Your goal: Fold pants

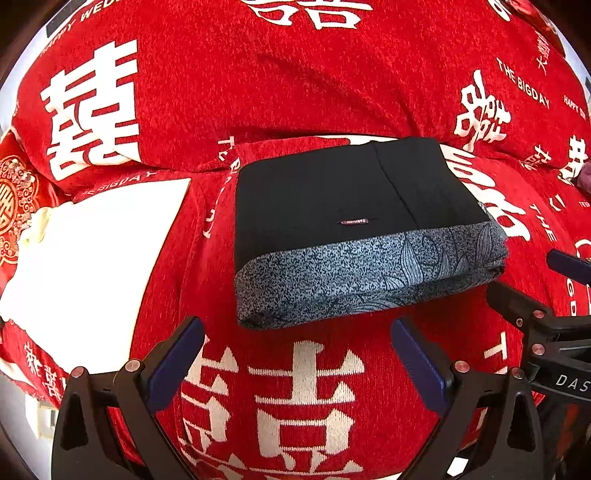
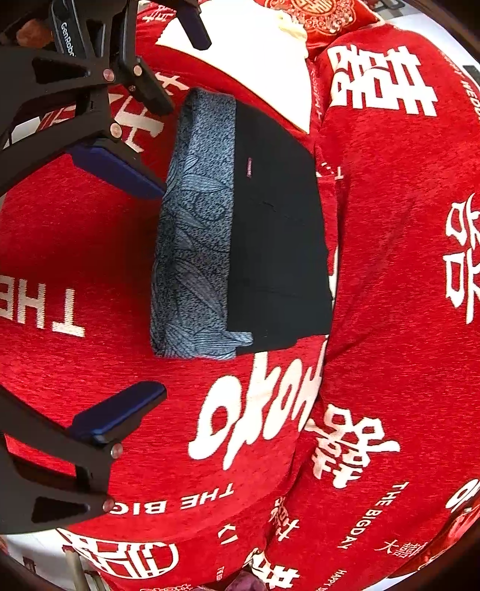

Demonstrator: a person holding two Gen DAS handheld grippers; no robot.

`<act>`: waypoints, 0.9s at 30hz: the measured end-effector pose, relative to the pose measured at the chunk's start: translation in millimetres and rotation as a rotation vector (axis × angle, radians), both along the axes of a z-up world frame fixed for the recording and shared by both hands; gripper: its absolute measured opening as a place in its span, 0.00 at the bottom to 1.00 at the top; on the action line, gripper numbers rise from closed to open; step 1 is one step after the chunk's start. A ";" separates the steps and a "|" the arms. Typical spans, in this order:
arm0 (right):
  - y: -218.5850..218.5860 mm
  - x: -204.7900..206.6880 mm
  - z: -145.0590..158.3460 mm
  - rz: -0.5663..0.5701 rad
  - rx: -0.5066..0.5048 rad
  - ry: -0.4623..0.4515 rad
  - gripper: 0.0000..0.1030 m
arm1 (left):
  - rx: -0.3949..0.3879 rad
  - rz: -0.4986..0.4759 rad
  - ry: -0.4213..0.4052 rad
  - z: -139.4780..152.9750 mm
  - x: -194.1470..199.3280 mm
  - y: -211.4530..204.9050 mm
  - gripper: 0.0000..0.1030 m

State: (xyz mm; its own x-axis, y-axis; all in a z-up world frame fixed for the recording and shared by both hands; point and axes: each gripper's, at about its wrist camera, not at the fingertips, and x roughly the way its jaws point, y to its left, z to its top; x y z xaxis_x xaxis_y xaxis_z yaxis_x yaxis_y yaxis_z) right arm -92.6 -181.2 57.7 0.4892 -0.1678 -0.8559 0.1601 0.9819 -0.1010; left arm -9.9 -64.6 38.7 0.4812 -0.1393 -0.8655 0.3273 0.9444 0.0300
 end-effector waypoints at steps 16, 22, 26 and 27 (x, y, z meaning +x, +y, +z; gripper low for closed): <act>-3.2 0.1 -10.4 -0.015 0.023 0.045 0.96 | 0.009 -0.012 0.029 -8.3 0.9 -1.5 0.98; -3.2 0.8 -9.6 -0.013 0.023 0.048 0.96 | 0.004 -0.014 0.040 -10.0 4.0 -0.2 0.98; -3.5 3.4 -8.2 -0.012 0.022 0.049 0.96 | 0.004 -0.015 0.043 -10.2 4.8 -0.1 0.98; -3.2 3.3 -7.8 -0.013 0.023 0.050 0.96 | 0.003 -0.015 0.044 -10.2 4.6 -0.3 0.98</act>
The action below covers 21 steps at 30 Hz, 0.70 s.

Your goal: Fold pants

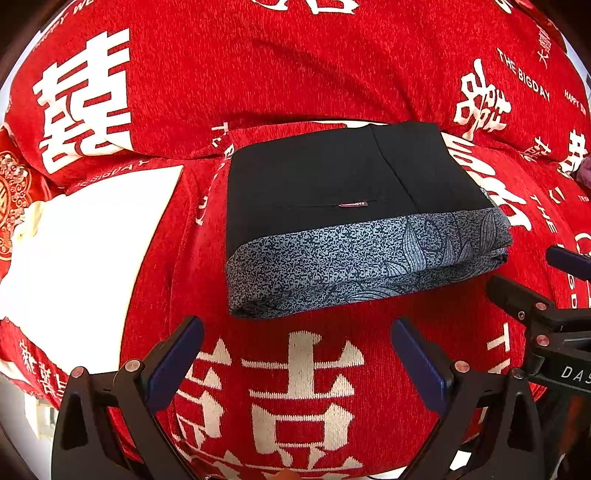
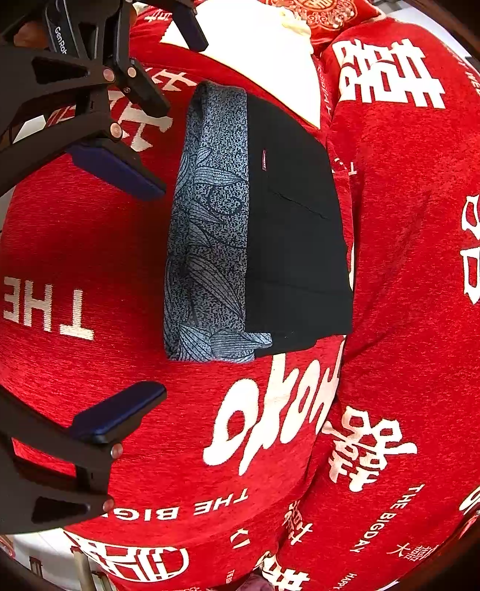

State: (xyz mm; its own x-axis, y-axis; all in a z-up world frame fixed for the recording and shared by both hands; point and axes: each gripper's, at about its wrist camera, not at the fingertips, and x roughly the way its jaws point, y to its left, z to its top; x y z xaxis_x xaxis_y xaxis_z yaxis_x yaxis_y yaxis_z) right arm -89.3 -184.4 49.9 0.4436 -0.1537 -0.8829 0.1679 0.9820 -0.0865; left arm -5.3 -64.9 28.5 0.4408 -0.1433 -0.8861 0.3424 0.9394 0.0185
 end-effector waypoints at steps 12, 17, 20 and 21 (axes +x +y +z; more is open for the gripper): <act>1.9 -3.8 6.7 -0.006 -0.003 0.000 0.96 | -0.011 -0.010 -0.003 4.8 -4.7 3.4 0.98; 6.6 -8.8 12.5 -0.006 -0.004 -0.010 0.96 | -0.017 -0.010 -0.015 8.9 -10.3 9.4 0.98; 11.3 -14.6 15.6 -0.008 -0.005 -0.019 0.96 | -0.030 -0.007 -0.031 11.0 -17.2 15.4 0.98; 13.0 -16.7 15.6 -0.010 -0.005 -0.021 0.96 | -0.035 -0.006 -0.037 11.2 -20.4 17.9 0.98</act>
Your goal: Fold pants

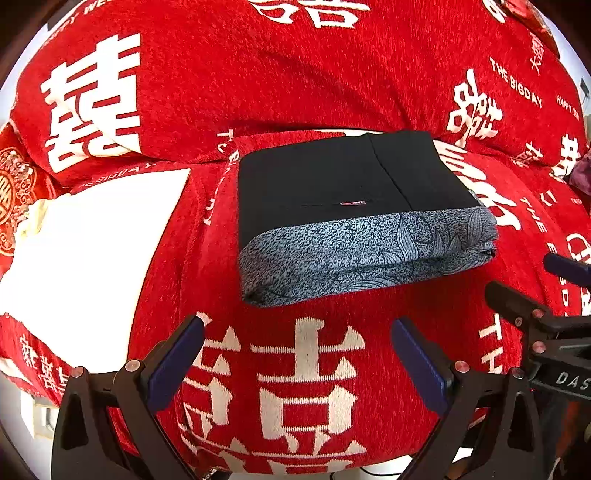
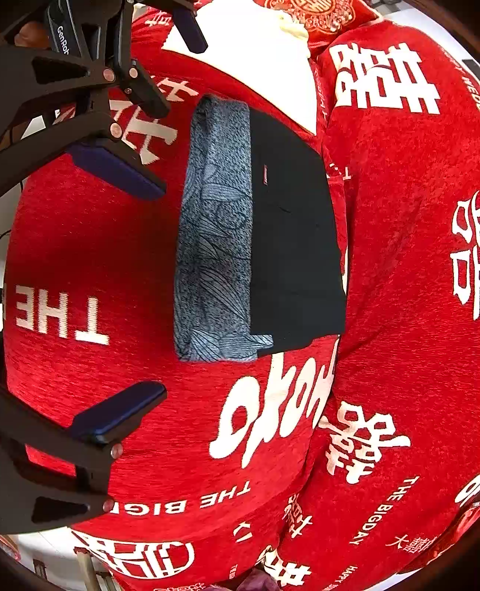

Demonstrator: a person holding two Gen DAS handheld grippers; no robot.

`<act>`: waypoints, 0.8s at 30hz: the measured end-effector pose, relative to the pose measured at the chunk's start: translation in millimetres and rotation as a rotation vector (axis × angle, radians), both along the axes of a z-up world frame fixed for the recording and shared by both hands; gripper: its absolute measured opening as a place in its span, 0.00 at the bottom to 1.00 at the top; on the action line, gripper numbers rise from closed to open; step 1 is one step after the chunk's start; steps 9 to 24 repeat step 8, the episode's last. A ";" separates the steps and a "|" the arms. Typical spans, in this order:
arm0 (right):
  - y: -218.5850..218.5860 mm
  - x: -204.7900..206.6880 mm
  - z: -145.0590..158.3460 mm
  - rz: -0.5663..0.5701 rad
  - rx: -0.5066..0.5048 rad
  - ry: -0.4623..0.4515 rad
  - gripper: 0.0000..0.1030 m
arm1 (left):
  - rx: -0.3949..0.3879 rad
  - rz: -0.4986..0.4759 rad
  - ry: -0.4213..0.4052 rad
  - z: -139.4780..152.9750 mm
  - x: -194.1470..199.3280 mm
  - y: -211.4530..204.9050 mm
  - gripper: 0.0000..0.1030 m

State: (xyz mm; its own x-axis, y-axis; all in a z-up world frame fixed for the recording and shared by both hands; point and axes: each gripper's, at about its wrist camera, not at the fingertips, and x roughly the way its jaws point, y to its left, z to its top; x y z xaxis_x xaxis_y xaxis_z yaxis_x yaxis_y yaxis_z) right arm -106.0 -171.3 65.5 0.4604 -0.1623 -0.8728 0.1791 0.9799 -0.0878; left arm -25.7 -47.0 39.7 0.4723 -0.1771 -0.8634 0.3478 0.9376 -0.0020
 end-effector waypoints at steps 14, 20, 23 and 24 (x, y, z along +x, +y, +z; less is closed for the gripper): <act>16.3 -26.9 -22.3 0.001 0.001 0.032 0.96 | -0.001 -0.018 -0.003 -14.8 -25.0 19.9 0.98; 16.3 -26.9 -22.3 0.001 0.001 0.032 0.96 | -0.001 -0.018 -0.003 -14.8 -25.0 19.9 0.98; 16.3 -26.9 -22.3 0.001 0.001 0.032 0.96 | -0.001 -0.018 -0.003 -14.8 -25.0 19.9 0.98; 16.3 -26.9 -22.3 0.001 0.001 0.032 0.96 | -0.001 -0.018 -0.003 -14.8 -25.0 19.9 0.98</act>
